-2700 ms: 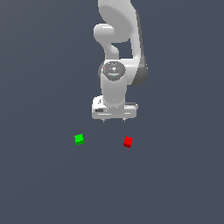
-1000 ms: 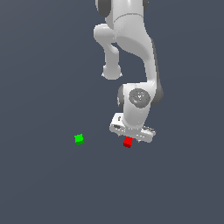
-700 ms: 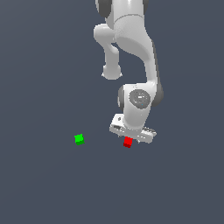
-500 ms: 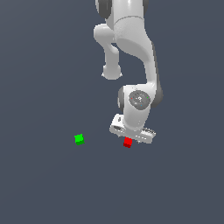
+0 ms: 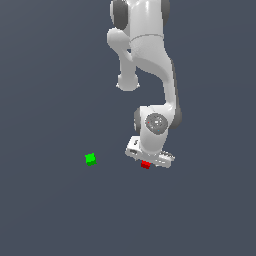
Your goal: Stack the red cube on top of the green cube.
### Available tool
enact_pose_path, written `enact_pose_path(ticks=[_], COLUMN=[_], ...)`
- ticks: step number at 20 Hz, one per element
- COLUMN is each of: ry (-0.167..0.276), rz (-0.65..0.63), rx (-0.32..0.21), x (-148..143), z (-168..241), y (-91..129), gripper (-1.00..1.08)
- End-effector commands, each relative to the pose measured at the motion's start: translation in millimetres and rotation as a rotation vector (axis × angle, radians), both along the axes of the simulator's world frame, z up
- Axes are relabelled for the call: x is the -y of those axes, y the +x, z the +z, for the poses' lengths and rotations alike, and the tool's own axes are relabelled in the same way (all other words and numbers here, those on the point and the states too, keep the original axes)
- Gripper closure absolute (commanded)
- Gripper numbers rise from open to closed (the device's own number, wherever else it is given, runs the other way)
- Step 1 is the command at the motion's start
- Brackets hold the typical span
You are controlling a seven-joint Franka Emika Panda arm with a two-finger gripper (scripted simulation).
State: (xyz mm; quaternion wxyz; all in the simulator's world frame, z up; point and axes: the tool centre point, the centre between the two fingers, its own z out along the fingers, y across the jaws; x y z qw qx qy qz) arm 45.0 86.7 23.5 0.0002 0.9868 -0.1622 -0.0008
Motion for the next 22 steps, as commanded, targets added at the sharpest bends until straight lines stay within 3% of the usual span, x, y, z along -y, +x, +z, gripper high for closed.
enact_pose_path(ticks=[1,3,4,22], ry=[0.000,0.000,0.000,0.000], rz=[0.000,0.000,0.000,0.000], rx=[0.002,0.002,0.002,0.002], x=[-0.1,-0.1,-0.1,0.0], z=[-3.7,-3.5,-3.5,16.2], y=[1.1,1.7,1.7,0.7], gripper=[-0.92,-0.92,1.08,1.08])
